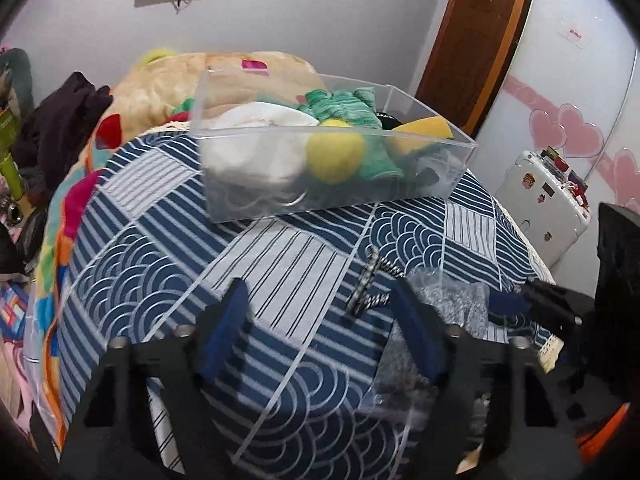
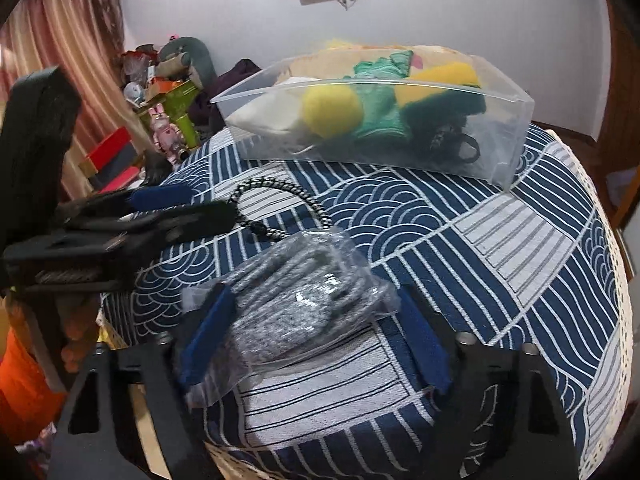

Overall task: Organize soft objects
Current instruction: 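Grasp the bagged silver scrubber with the right tool while the left tool grasps the chain bracelet, then carry the scrubber with the right tool while the left tool carries the bracelet into the box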

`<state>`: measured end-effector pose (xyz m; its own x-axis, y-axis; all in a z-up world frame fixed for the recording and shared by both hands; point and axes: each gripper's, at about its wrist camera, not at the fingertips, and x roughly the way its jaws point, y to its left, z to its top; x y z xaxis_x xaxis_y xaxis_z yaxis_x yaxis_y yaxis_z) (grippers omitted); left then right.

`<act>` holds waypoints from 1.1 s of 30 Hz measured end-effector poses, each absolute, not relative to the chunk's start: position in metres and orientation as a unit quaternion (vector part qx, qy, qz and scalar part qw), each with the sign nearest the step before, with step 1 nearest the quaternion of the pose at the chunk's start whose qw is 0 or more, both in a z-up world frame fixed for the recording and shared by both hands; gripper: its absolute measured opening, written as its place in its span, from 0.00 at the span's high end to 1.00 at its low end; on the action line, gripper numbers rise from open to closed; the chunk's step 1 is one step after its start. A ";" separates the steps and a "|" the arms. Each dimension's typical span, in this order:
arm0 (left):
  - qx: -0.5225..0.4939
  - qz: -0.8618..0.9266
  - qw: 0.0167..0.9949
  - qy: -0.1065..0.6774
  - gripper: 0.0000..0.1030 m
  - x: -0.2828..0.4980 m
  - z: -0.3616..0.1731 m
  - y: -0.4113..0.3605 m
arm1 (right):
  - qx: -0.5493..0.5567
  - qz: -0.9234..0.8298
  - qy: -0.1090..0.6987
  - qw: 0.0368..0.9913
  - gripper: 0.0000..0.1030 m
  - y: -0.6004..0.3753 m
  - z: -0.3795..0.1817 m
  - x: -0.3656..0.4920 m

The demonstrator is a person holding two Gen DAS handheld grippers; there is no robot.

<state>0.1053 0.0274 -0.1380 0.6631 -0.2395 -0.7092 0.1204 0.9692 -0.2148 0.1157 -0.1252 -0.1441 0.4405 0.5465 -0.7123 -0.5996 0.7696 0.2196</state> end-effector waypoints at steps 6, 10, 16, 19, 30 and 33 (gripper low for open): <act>-0.077 -0.120 0.896 0.420 0.80 0.124 -0.151 0.019 | -0.032 0.352 0.400 0.846 0.50 -0.124 -0.145 0.110; -0.071 -0.111 0.903 0.409 0.90 0.118 -0.148 0.019 | -0.028 0.348 0.393 0.851 0.62 -0.128 -0.144 0.108; -0.055 -0.098 0.916 0.385 0.93 0.102 -0.134 0.023 | -0.029 0.319 0.377 0.869 0.70 -0.144 -0.139 0.108; -0.048 -0.095 0.923 0.371 0.94 0.098 -0.125 0.025 | -0.029 0.305 0.371 0.877 0.73 -0.150 -0.134 0.109; -0.036 -0.088 0.921 0.377 0.50 0.102 -0.120 0.024 | 0.002 0.279 0.347 0.896 0.73 -0.174 -0.114 0.116; -0.029 -0.092 0.920 0.379 0.26 0.100 -0.125 0.016 | 0.008 0.269 0.349 0.898 0.73 -0.181 -0.113 0.117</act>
<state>0.1004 0.0155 -0.1254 0.6961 -0.1912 -0.6920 0.1473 0.9814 -0.1230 0.1167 -0.1809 -0.1134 0.6125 0.4886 -0.6214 -0.4771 0.8553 0.2022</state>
